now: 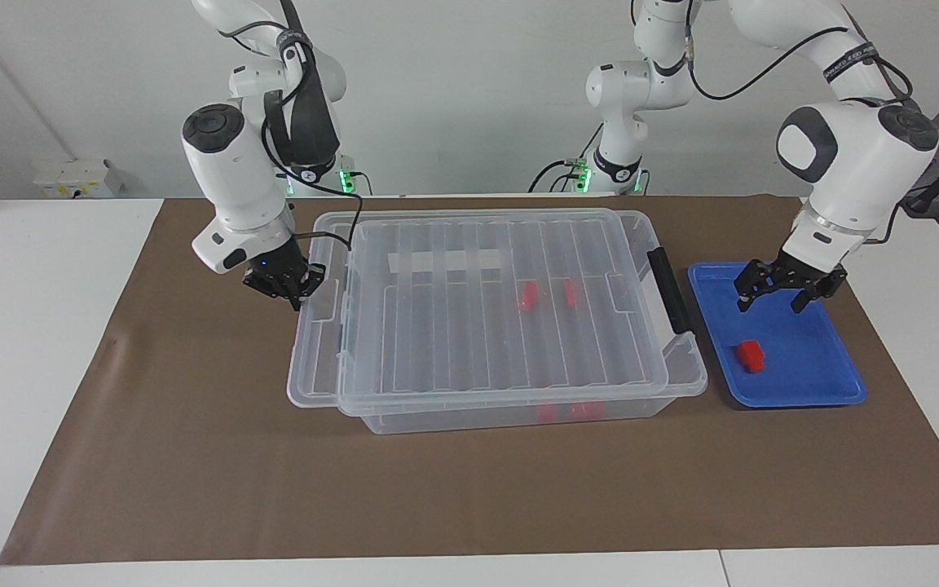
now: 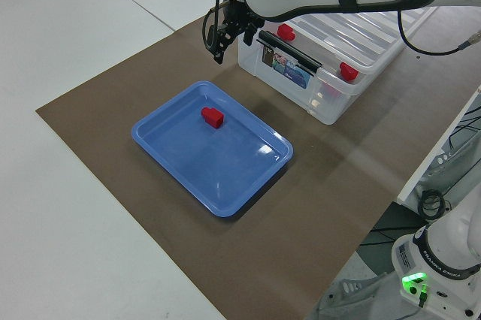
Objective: Place red block in blue tray from box
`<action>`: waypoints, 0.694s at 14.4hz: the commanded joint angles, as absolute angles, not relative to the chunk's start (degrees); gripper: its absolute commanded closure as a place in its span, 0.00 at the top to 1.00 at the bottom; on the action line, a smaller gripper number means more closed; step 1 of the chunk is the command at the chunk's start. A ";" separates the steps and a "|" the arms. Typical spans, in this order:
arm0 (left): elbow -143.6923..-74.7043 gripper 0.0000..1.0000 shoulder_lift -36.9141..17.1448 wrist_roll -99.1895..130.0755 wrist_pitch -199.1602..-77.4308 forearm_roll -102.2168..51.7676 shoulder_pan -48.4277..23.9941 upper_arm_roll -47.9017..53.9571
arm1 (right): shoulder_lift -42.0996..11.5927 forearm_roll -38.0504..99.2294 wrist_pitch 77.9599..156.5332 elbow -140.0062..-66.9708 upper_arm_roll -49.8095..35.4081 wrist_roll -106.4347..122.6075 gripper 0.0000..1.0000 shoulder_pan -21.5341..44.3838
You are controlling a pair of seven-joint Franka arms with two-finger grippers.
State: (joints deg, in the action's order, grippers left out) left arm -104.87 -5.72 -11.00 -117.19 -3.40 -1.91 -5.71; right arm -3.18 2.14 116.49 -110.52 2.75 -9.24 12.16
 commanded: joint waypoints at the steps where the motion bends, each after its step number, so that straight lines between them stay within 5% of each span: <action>1: -104.06 1.00 -1.95 -11.08 -115.32 -4.31 -2.37 -6.50 | -1.93 3.60 115.31 -111.01 2.64 -9.84 0.00 13.27; 10: -92.66 1.00 0.35 -8.79 -88.27 -3.16 -2.99 -5.27 | -1.85 3.60 115.40 -111.09 2.46 -14.85 0.00 16.08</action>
